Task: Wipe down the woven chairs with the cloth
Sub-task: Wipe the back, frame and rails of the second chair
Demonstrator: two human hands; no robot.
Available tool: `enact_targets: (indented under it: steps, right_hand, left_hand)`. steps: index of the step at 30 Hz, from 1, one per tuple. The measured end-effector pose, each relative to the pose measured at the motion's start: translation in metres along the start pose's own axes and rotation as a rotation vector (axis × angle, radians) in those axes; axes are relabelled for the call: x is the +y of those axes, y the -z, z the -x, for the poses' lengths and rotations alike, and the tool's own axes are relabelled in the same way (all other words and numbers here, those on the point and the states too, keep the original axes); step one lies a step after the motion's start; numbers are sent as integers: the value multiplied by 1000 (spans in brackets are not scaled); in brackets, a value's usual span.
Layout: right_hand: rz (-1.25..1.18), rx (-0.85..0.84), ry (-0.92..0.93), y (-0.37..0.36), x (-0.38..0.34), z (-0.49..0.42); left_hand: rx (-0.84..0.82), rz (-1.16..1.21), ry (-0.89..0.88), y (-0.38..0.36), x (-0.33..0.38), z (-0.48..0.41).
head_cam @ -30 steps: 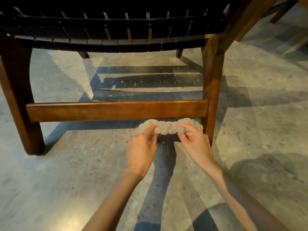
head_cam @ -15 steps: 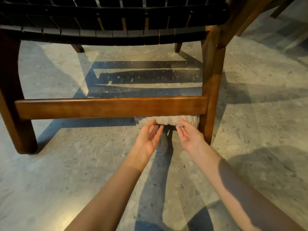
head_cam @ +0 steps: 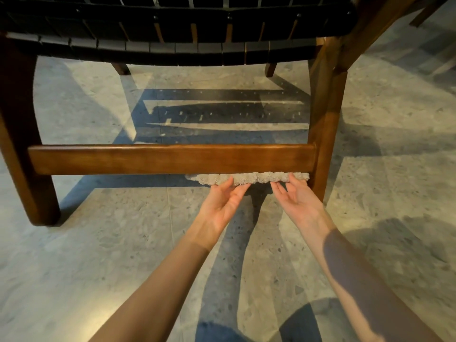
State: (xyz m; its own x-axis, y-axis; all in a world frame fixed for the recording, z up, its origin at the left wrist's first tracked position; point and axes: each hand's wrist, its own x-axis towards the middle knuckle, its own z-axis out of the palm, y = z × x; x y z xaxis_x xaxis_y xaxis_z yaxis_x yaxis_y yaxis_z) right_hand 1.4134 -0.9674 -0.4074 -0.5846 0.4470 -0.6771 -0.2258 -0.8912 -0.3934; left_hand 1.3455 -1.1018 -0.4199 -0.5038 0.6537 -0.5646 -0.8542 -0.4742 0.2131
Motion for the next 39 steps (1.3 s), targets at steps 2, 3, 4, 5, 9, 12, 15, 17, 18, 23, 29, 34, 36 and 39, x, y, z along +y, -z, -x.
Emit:
enact_targets:
  steps: [2,3,4,5,9,12,15,17,18,23,29,34,36,39]
  right_hand:
    - [-7,2,7,-4,6,2]
    - [-10,8,-1,-8,11,4]
    - [-10,12,-12,-12,16,6]
    - [-4,10,-24,-16,24,7]
    - [73,-29,-87,-41,69,12]
    - [146,-51,-141,-66,113,15]
    - [209,-69,-201,-90,157,17]
    - [225,-83,-260,-104,184,18]
    - [231,-97,-291,-110,197,19]
    - [275,-162,-404,-131,240,16]
    - [340,-135,-369,-123,227,7]
    - [325,-50,-323,-95,169,5]
    - [278,-5,-297,-80,141,8]
    - [249,59,-232,-58,91,11]
  left_hand:
    - [21,30,-35,7,7,2]
    - [21,55,-51,12,11,3]
    - [11,69,-62,17,16,6]
    - [-1,72,-69,21,23,11]
    - [47,47,-146,49,63,32]
    - [137,90,-241,73,103,48]
    - [226,109,-355,96,142,66]
    - [259,116,-413,111,167,77]
    - [273,113,-445,118,178,83]
    - [331,-43,-626,137,217,100]
    - [331,-173,-712,122,194,92]
    - [246,-172,-674,93,139,66]
    - [195,-156,-620,82,114,53]
    - [119,-163,-508,61,74,34]
